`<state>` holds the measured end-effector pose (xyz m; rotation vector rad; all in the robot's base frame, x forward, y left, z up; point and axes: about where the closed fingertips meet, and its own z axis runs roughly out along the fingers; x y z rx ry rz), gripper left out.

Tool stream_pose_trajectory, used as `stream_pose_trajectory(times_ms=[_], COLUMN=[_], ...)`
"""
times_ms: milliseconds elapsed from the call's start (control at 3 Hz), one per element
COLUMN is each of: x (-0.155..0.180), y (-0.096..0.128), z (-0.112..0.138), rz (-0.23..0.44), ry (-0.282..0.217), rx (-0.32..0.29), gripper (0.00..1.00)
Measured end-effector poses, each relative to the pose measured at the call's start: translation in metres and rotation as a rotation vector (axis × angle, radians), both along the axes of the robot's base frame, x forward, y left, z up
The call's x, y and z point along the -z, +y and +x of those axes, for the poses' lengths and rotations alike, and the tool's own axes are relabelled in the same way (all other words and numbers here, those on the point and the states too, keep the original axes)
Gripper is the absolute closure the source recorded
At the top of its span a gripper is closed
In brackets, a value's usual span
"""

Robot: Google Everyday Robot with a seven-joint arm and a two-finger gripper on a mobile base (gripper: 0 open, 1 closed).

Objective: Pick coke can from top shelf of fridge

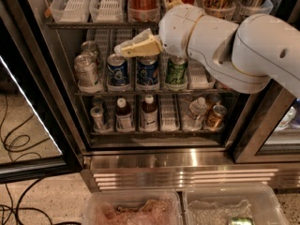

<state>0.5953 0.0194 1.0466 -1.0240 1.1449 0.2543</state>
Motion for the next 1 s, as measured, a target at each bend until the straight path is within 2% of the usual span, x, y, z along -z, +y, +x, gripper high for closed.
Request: stream_pose_trajectory(times_ms=[667,1000], x=[-0.004,-0.015], y=[0.002,0.000], z=[0.001,0.003], rz=[0.019,0.033], ry=[-0.012,-0.041], rx=[0.012,0.025], gripper=[0.00,0.00])
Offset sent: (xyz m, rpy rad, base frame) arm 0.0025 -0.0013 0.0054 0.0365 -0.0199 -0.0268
